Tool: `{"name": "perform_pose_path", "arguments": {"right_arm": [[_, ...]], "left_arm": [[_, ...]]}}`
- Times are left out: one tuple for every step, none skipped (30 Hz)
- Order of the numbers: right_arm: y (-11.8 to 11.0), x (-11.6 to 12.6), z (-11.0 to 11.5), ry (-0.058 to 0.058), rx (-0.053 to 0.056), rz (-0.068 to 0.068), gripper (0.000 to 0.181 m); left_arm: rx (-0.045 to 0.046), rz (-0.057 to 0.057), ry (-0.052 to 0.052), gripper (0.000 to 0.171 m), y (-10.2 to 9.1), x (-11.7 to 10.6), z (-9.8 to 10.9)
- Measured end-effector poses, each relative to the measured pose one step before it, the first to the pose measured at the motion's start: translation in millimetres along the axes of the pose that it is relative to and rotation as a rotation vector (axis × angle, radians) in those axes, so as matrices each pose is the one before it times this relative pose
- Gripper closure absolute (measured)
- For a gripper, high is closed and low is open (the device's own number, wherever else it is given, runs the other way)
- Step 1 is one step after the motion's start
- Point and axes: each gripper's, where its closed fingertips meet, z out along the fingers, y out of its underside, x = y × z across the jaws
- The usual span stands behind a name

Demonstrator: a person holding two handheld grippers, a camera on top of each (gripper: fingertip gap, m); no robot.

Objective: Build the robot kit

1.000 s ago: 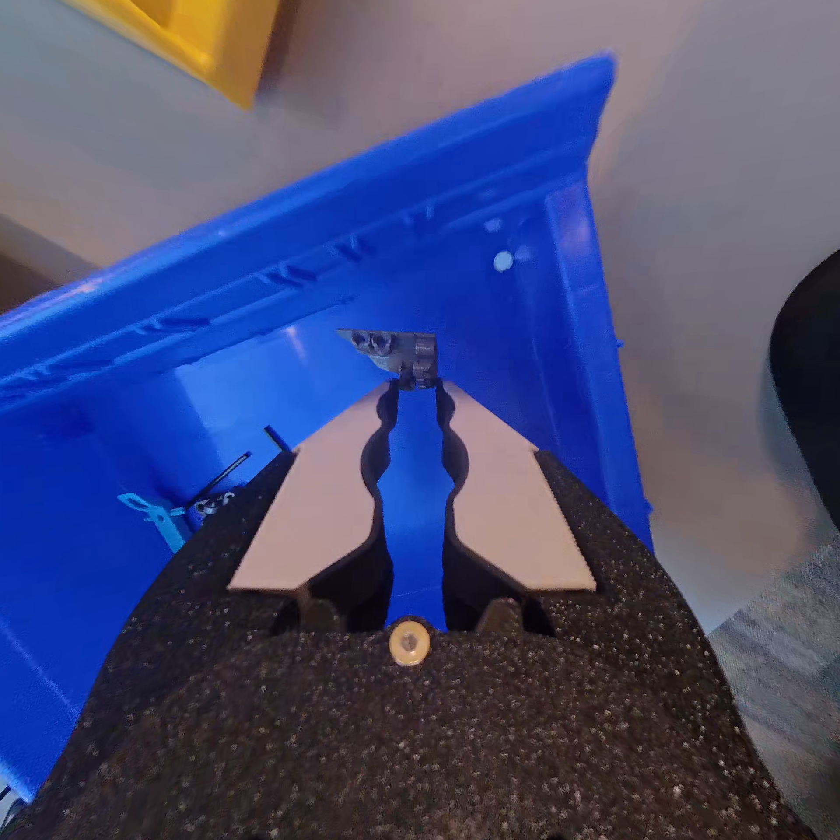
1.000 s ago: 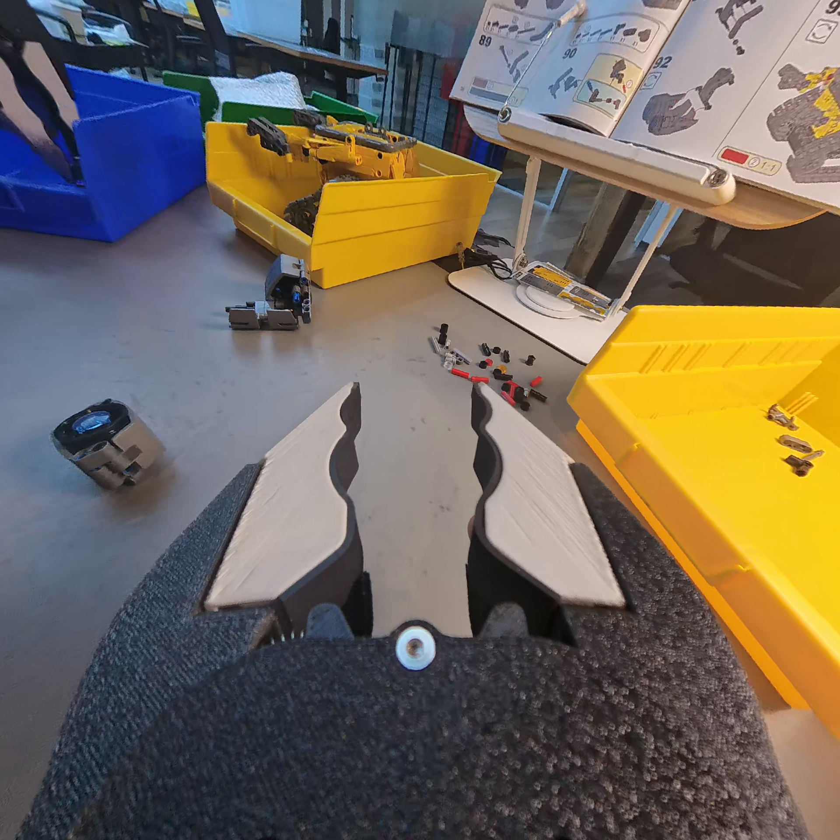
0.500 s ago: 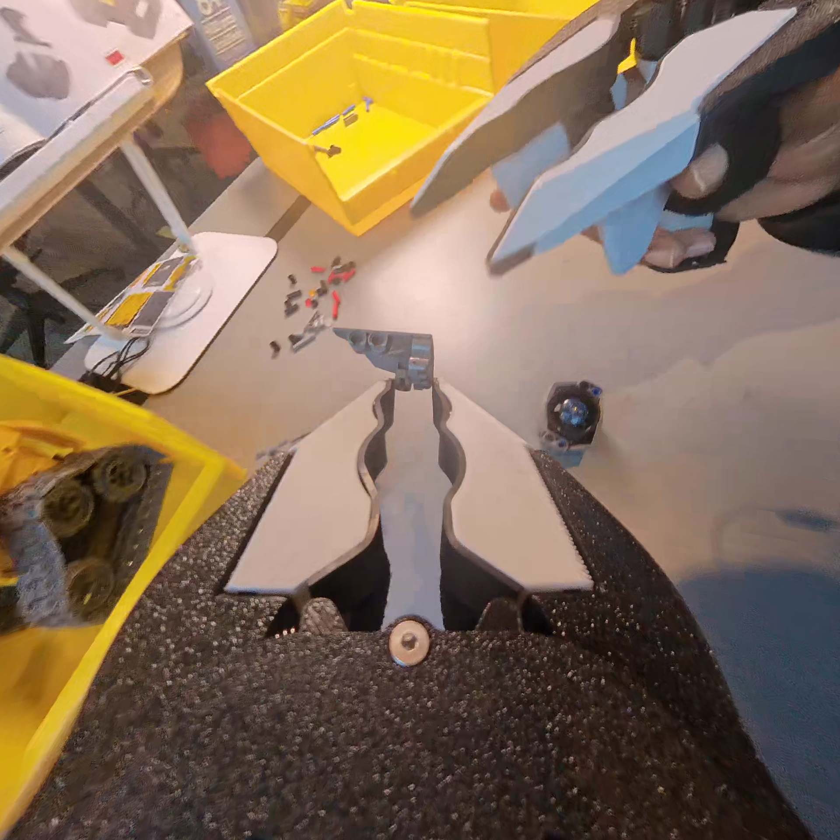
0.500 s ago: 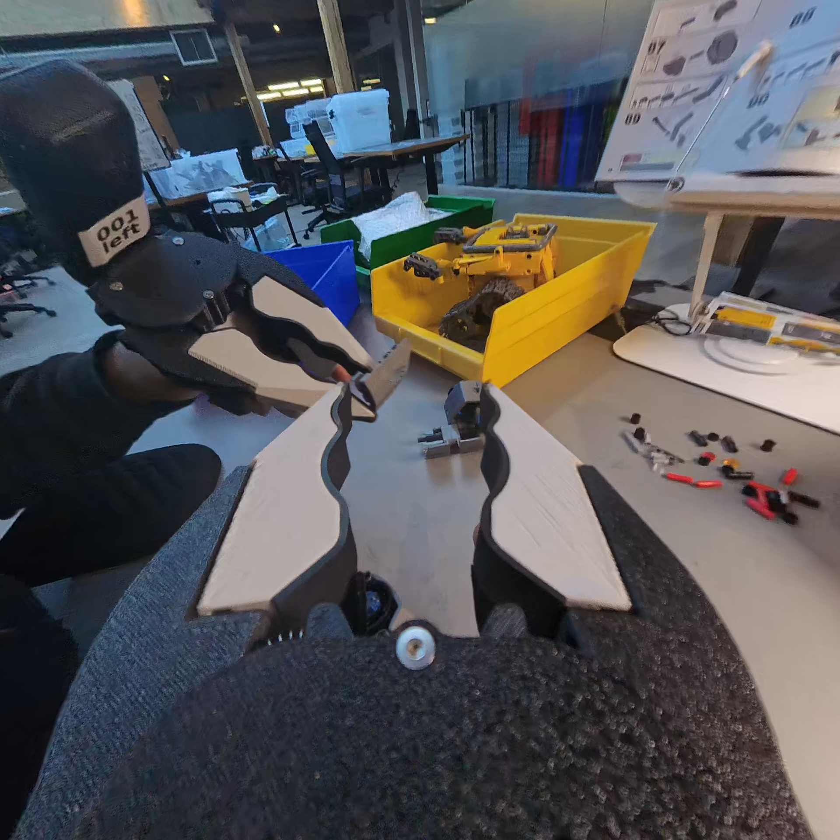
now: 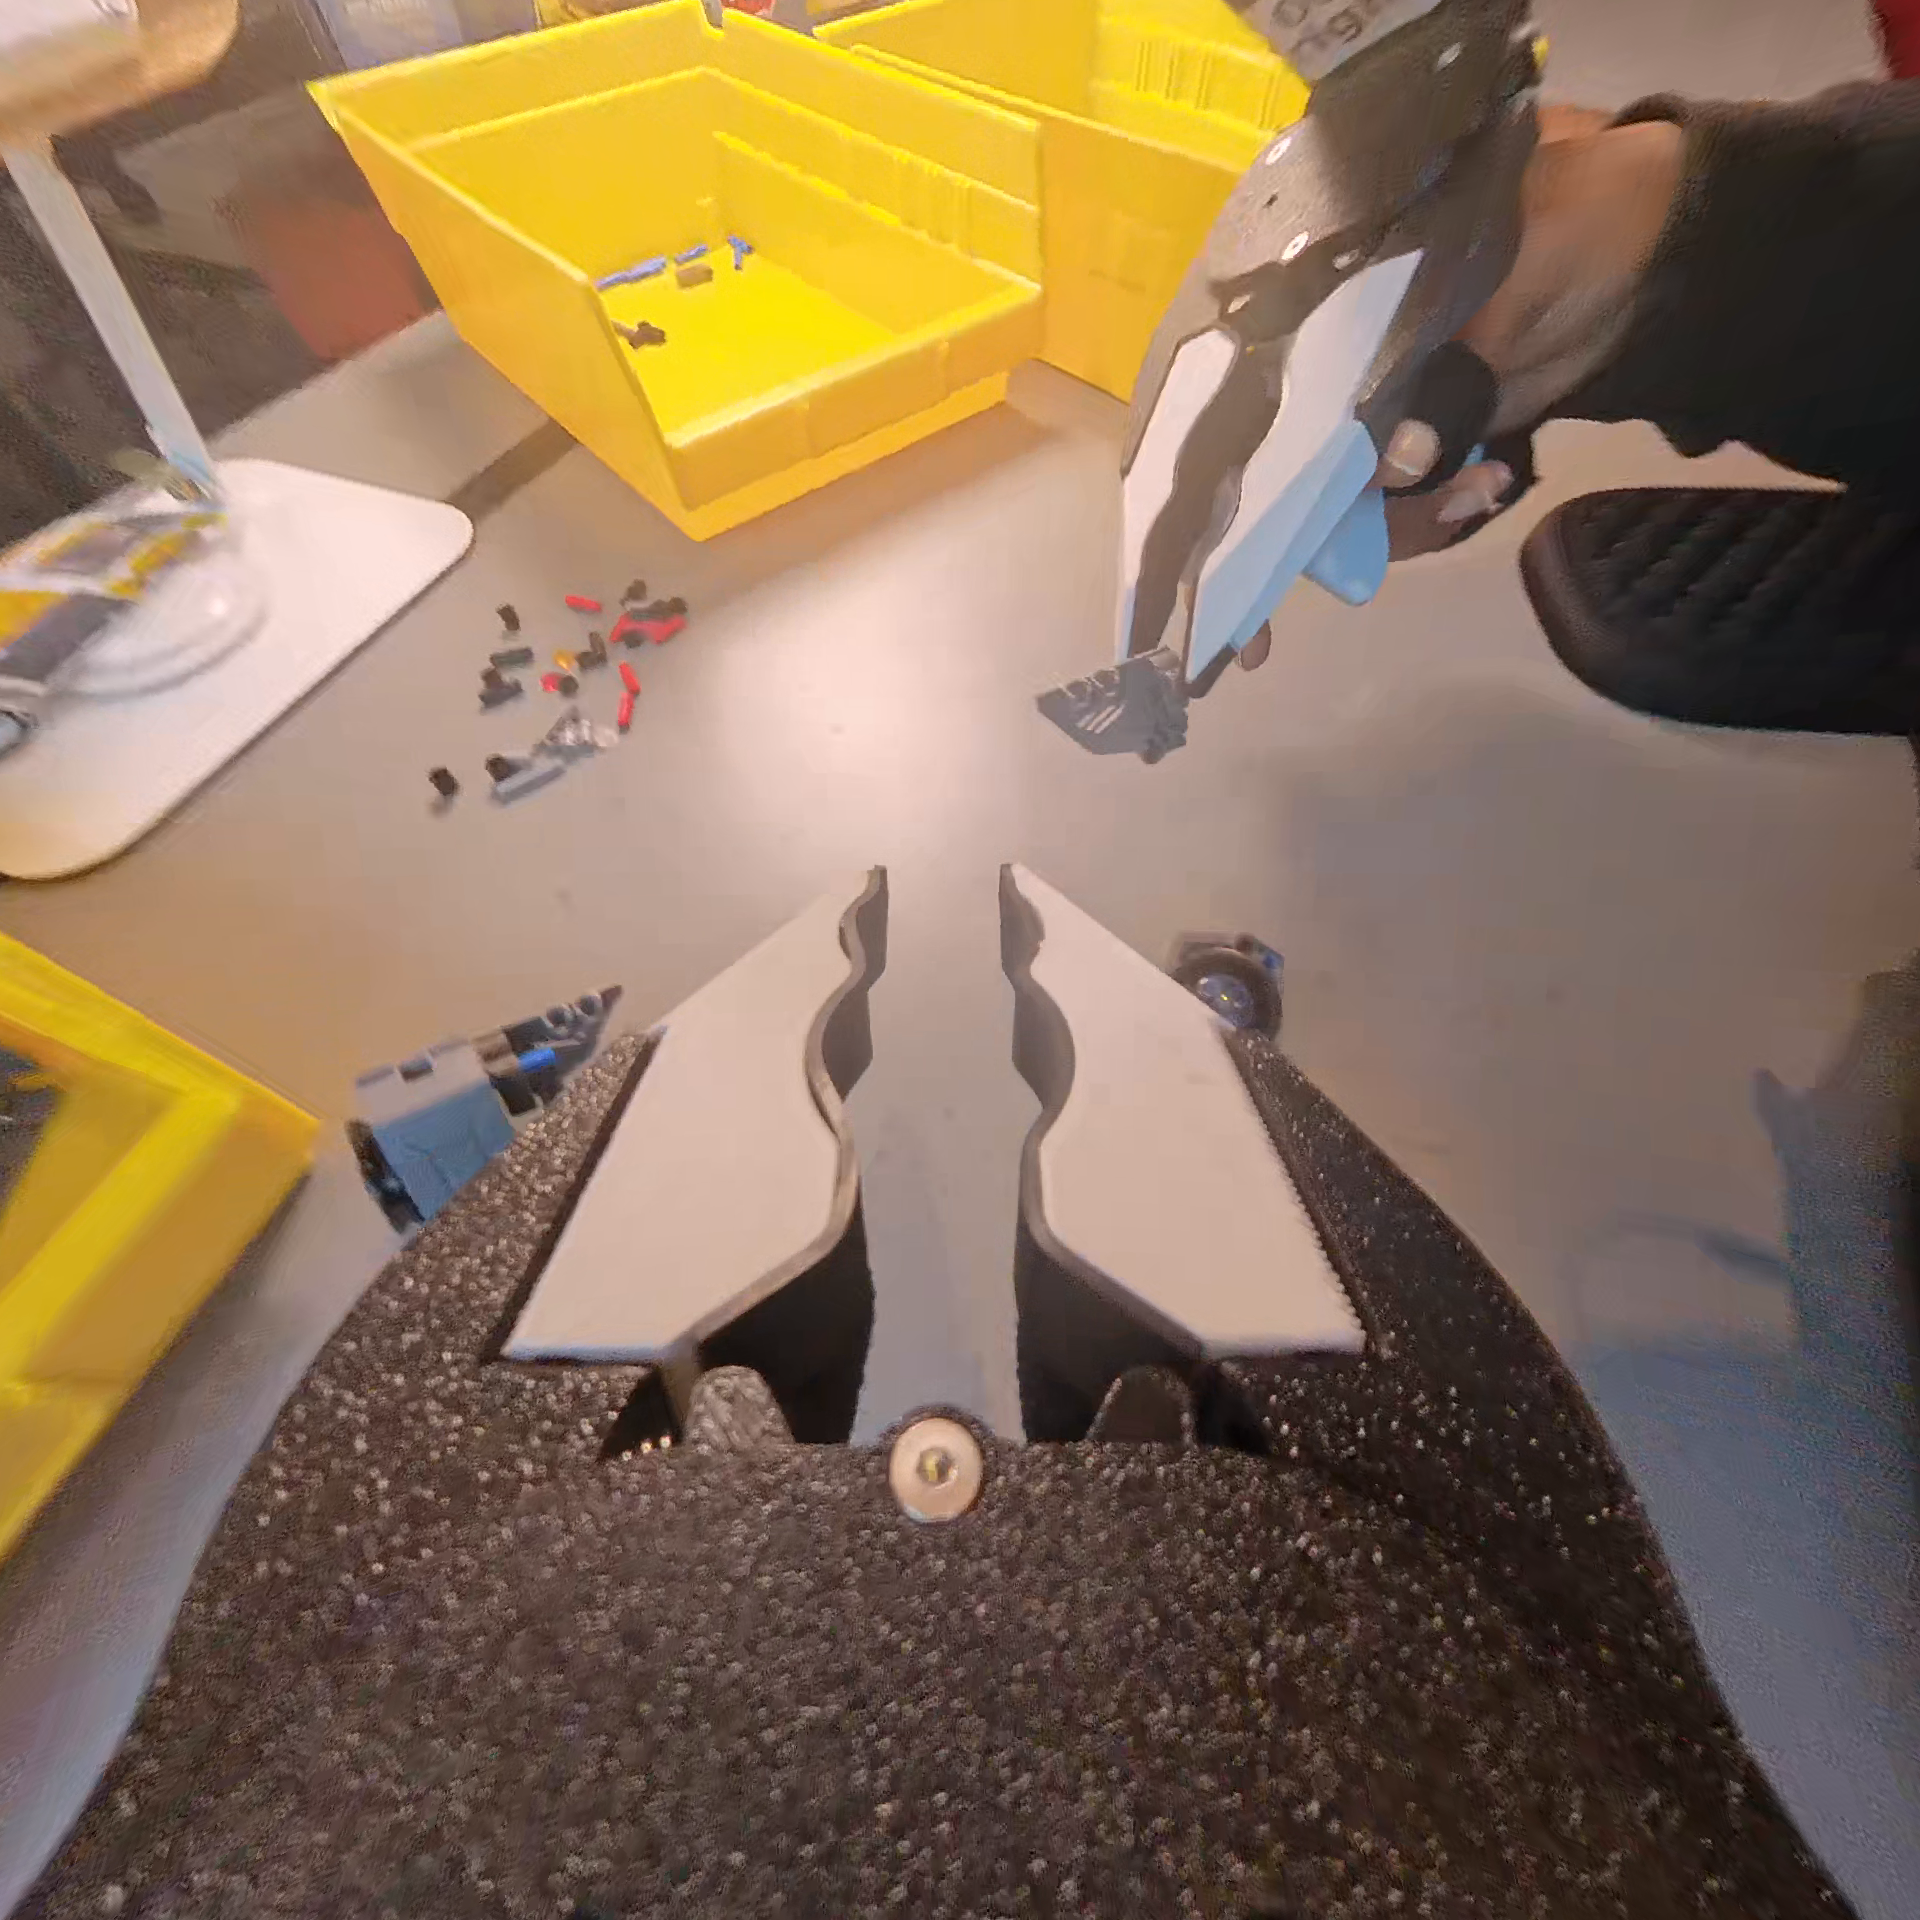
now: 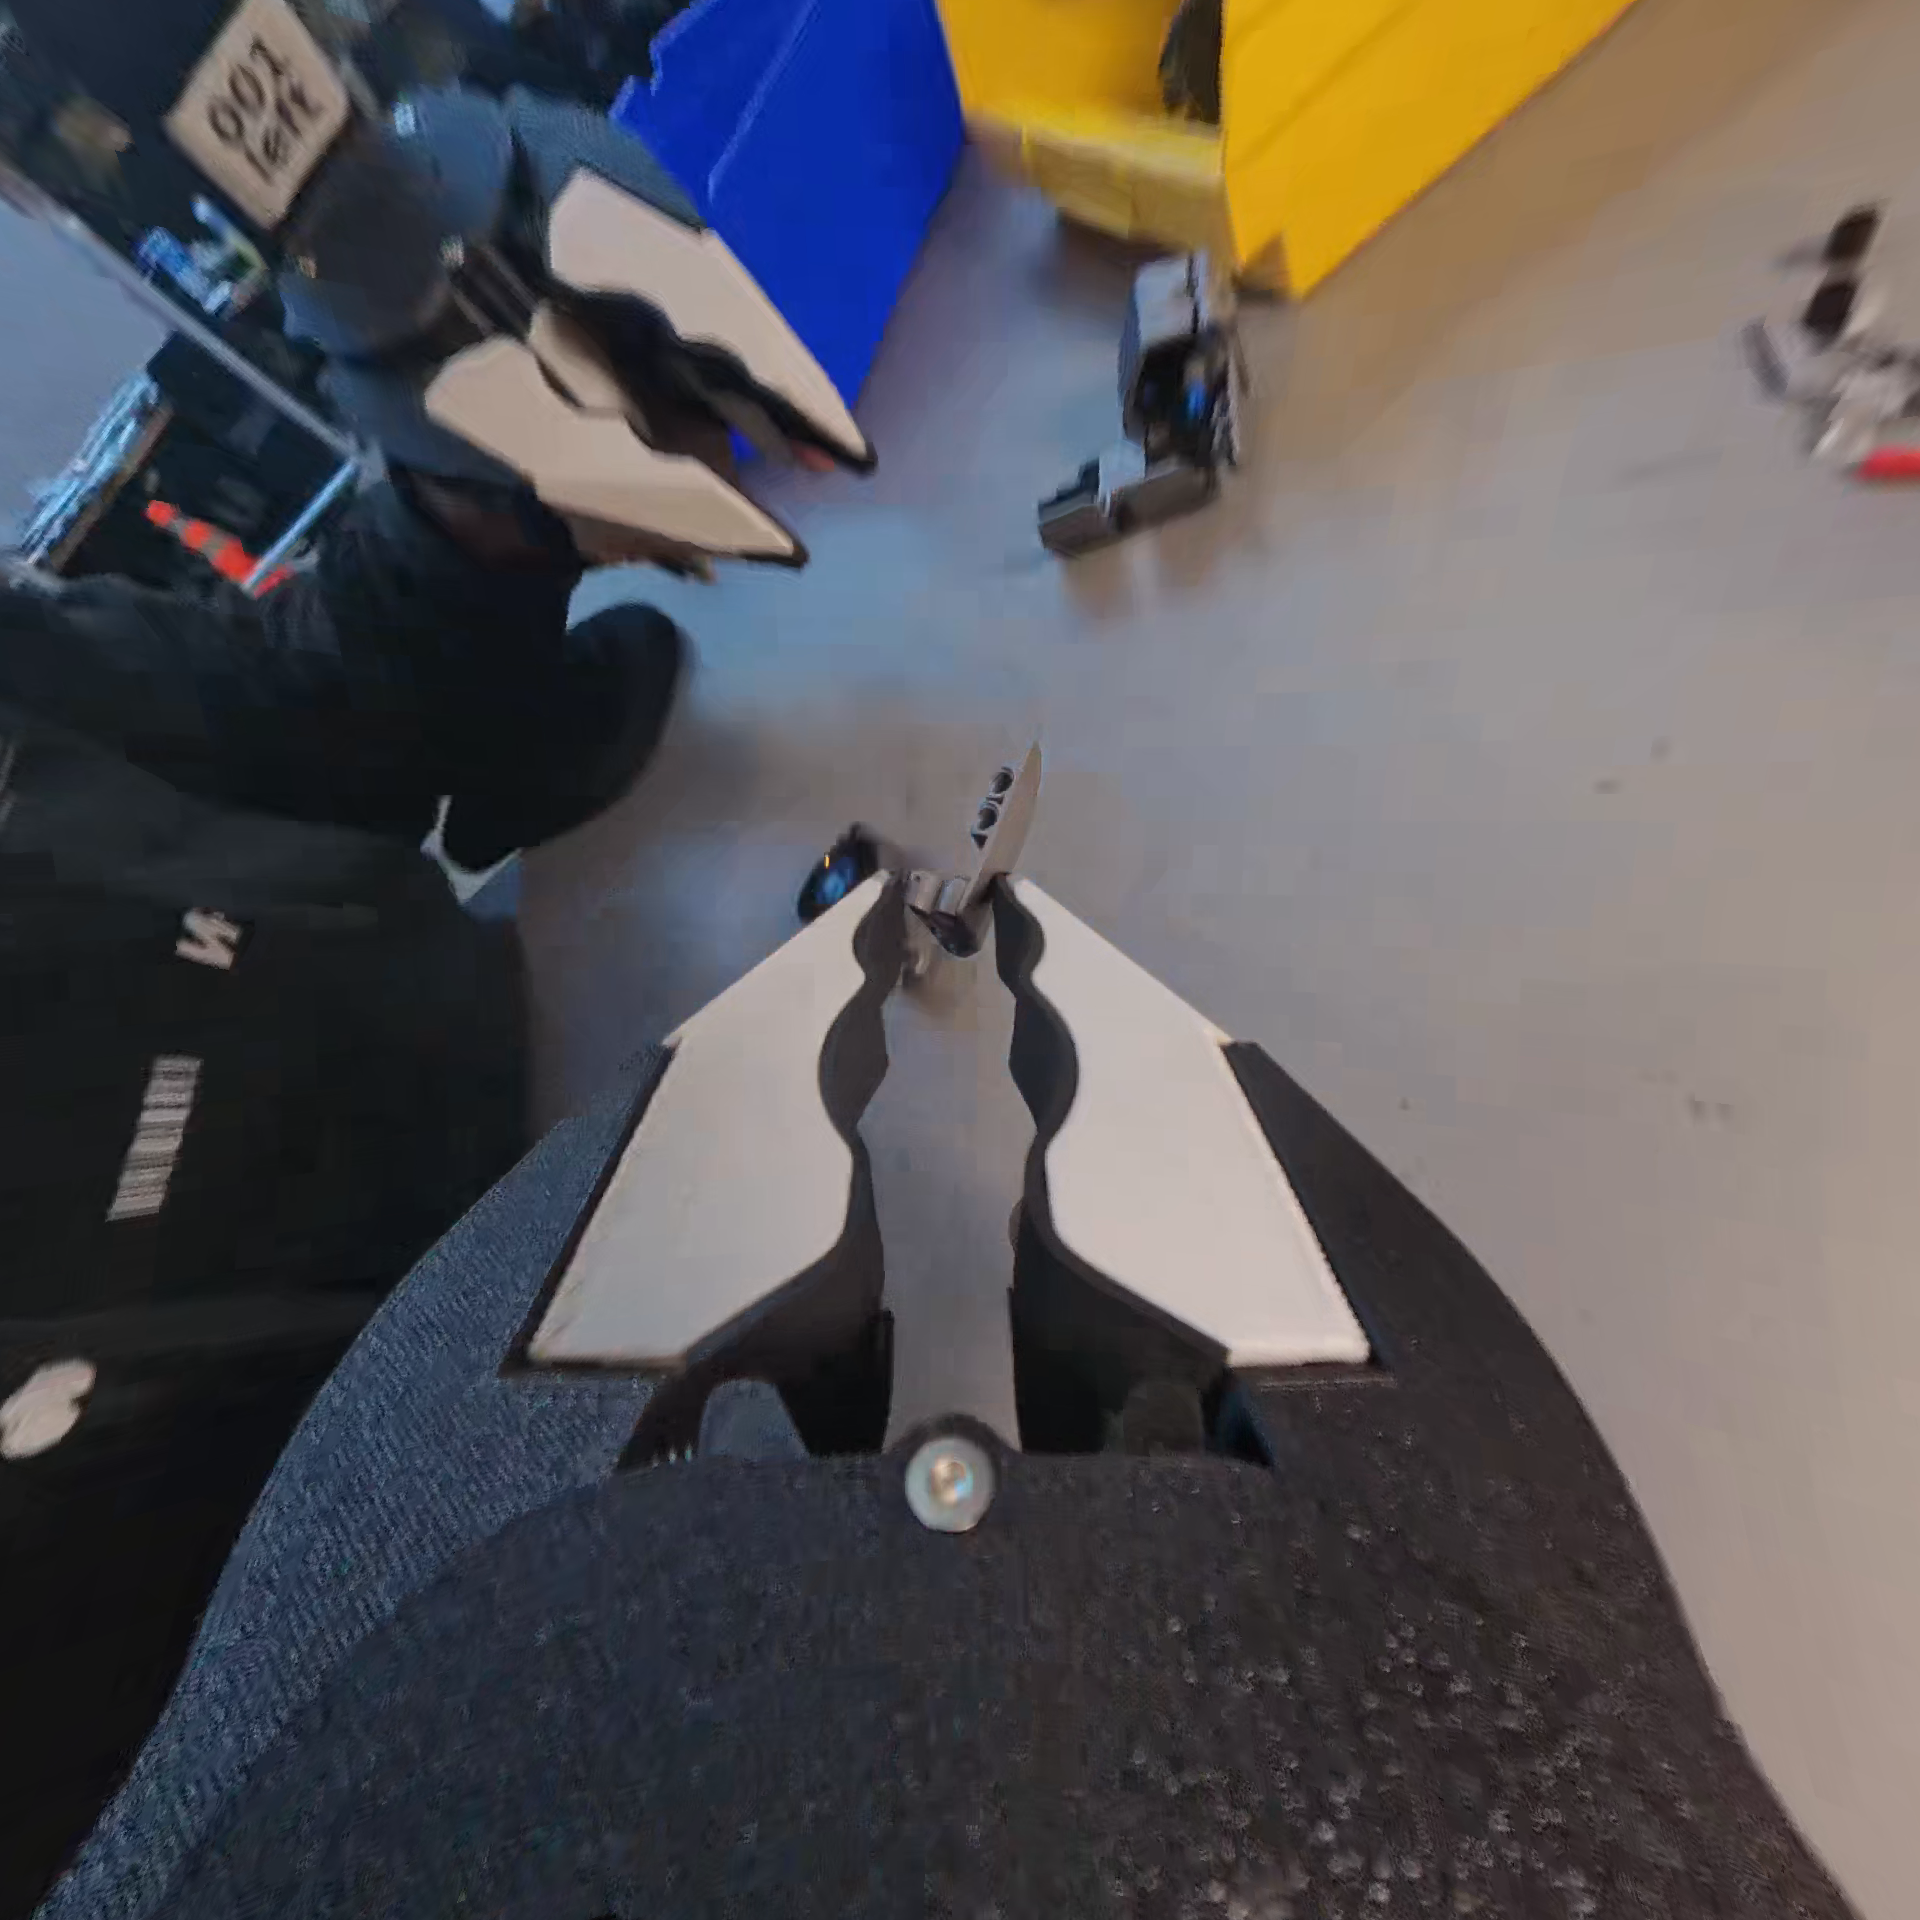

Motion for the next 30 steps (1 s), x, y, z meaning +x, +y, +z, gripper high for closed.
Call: {"name": "perform_pose_path", "arguments": {"right_arm": [[13.88,2.67,-1.66,-0.0427,-0.0801,0.0336,0.165],[11.59,4.24,0.46,-0.0272,-0.0646,0.0323,0.165],[9.61,4.96,1.89,-0.016,-0.0548,0.0269,0.165],[7.6,3.97,2.41,-0.0129,-0.0493,0.0186,0.165],[4.18,4.38,2.08,0.0011,-0.035,0.005,0.165],[1.76,4.37,1.39,0.0109,-0.0268,-0.0045,0.165],[1.28,4.07,0.97,0.0152,-0.0276,-0.0112,0.165],[1.02,4.46,0.53,0.0209,-0.0258,-0.0155,0.166],[0.49,5.27,0.33,0.0268,-0.0212,-0.0154,0.165],[0.39,6.53,0.13,0.0346,-0.0191,-0.0111,0.162],[-1.03,2.91,-0.49,0.0153,-0.0078,-0.0152,0.163],[-2.32,2.93,-1.24,0.0189,0.0031,-0.0124,0.16],[-2.31,5.38,-1.89,0.0374,0.0047,-0.0139,0.159],[-2.26,5.08,-1.89,0.039,0.0071,-0.0175,0.157],[-1.87,3.62,-1.91,0.0328,0.0083,-0.0189,0.154],[-1.25,2.22,-2.02,0.0282,0.0073,-0.0209,0.153],[-2.63,2.14,-2.55,0.0326,0.0175,-0.0231,0.15],[-4.32,1.13,-2.73,0.0324,0.0301,-0.0229,0.148],[-5.13,-0.42,-2.7,0.0289,0.0372,-0.0225,0.146],[-4.76,-1.77,-2.35,0.0267,0.0367,-0.0218,0.143],[-3.48,-2.64,-1.7,0.0254,0.0292,-0.0243,0.138],[-3.01,-2.48,-1.17,0.0317,0.0271,-0.0274,0.133],[-1.56,-3.03,-0.34,0.0294,0.0199,-0.0263,0.129],[-0.08,-4.78,0.92,0.0169,0.013,-0.0236,0.126],[0.97,-4.98,1.88,0.0123,0.0071,-0.0167,0.123],[1.67,-4.31,2.83,0.012,0.0023,-0.0115,0.122],[2.31,-3.86,3.57,0.0084,-0.0032,-0.0103,0.122],[3.37,-2.74,3.94,0.0085,-0.0133,-0.0085,0.122],[4.5,-0.69,3.79,0.0115,-0.0238,-0.0118,0.123],[4.38,1.21,3.14,0.0136,-0.0259,-0.0172,0.126]], "left_arm": [[0.00451,-0.0444,0.0373,0.151,5.97,0.75,-1.84],[-0.00161,-0.0332,0.0266,0.15,6.3,-0.27,-0.64],[-0.01297,-0.0162,0.013,0.15,6.95,-1.48,-0.14],[-0.02348,0.0036,-0.0042,0.15,7.15,-3.29,0.03],[-0.02305,0.0179,-0.0305,0.149,6.15,-6.56,-0.33],[-0.02236,0.0211,-0.0351,0.15,5.28,-7.05,-0.89],[-0.01769,0.0138,-0.0267,0.149,4.14,-6.08,-1.38],[-0.00331,0.0037,-0.0232,0.149,2.06,-5.78,-1.79],[0.00254,-0.006,-0.0144,0.149,1.61,-5.03,-1.48],[-0.00111,-0.0111,-0.0118,0.149,2.31,-4.99,-1.09],[-0.00651,-0.008,-0.0215,0.149,3.22,-6.27,-0.62],[-0.00816,-0.0022,-0.0227,0.15,3.33,-6.22,-0.34],[-0.00535,-0.0021,-0.0162,0.149,2.76,-4.97,-0.14],[-0.00028,-0.0053,-0.0124,0.149,1.87,-4.26,0.0],[0.00334,-0.0095,-0.0107,0.149,1.05,-3.83,0.03],[0.00476,-0.0122,-0.0101,0.15,0.63,-3.72,0.08],[0.00586,-0.012,-0.0112,0.15,0.17,-3.46,0.04],[0.00724,-0.0103,-0.0122,0.149,-0.42,-3.1,-0.21],[0.00903,-0.0092,-0.0104,0.149,-0.69,-2.64,-0.27],[0.01155,-0.0093,-0.01,0.148,-1.07,-2.5,-0.28],[0.01163,-0.0093,-0.0107,0.148,-1.21,-2.52,-0.28],[0.01216,-0.0097,-0.0113,0.147,-1.27,-2.55,-0.31],[0.01402,-0.0102,-0.0099,0.146,-1.58,-2.17,-0.34],[0.01683,-0.0097,-0.0104,0.145,-2.05,-2.17,-0.48],[0.01919,-0.0076,-0.0113,0.144,-2.33,-2.16,-0.48],[0.0183,-0.0062,-0.0097,0.143,-2.37,-1.87,-0.51],[0.0167,-0.0049,-0.0083,0.143,-2.28,-1.45,-0.4],[0.01666,-0.0021,-0.0077,0.142,-2.23,-1.18,-0.55],[0.01487,0.0009,-0.0064,0.142,-2.09,-0.88,-0.46],[0.01103,0.0019,-0.0048,0.142,-1.55,-0.49,-0.5]]}}
